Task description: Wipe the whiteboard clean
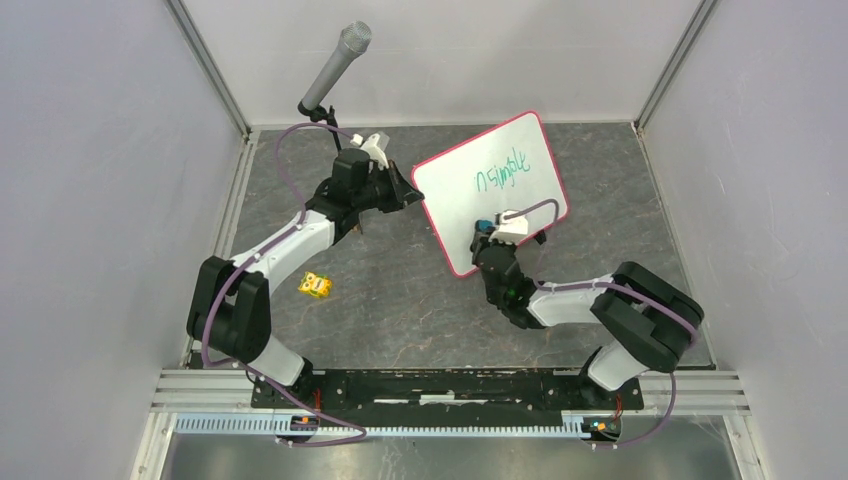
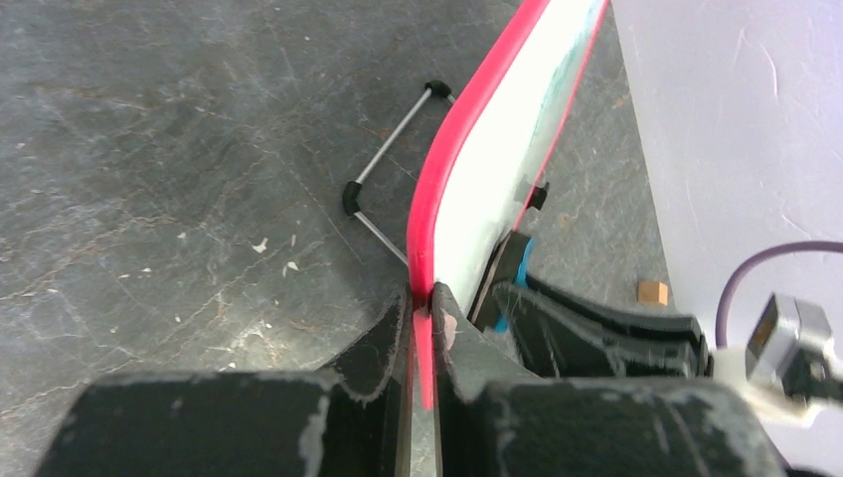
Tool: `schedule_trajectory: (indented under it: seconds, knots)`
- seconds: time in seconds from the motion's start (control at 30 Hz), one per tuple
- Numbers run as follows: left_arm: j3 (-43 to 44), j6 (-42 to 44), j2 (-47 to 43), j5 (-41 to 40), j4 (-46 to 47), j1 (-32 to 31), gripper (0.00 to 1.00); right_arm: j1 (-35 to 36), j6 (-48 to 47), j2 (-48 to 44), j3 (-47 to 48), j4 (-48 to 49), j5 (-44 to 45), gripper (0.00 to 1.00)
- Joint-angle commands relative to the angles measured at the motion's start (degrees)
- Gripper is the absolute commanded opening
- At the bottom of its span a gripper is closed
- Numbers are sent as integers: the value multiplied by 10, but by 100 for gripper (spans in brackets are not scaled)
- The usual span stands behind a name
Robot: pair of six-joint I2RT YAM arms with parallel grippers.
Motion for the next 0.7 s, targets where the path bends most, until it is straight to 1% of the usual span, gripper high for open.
schedule_trajectory:
  seconds: [0.0, 0.07, 0.17, 0.33, 0.47, 0.53, 0.6, 0.67]
  knots:
    - [15, 5, -28, 32, 28, -10, 5, -63, 47, -41, -46, -9, -8, 19]
    - [15, 4, -28, 32, 28, -11, 5, -75, 56, -44, -50, -19, -7, 20]
    - [15, 4, -28, 31, 28, -11, 5, -67, 49, -36, -38, -20, -24, 19]
    - [14, 7, -28, 30, 28, -11, 5, -3, 18, -3, 7, -11, -22, 20]
    - [14, 7, -29, 29, 28, -10, 5, 32, -36, 9, 22, 41, -27, 20]
    - [14, 7, -28, 30, 28, -10, 5, 28, -41, 6, 19, 42, -4, 20]
    - [14, 6, -29, 31, 28, -10, 5, 3, -39, -1, 9, 35, 12, 20]
    - [14, 5, -30, 32, 28, -10, 5, -32, -1, -10, -5, 5, 8, 20]
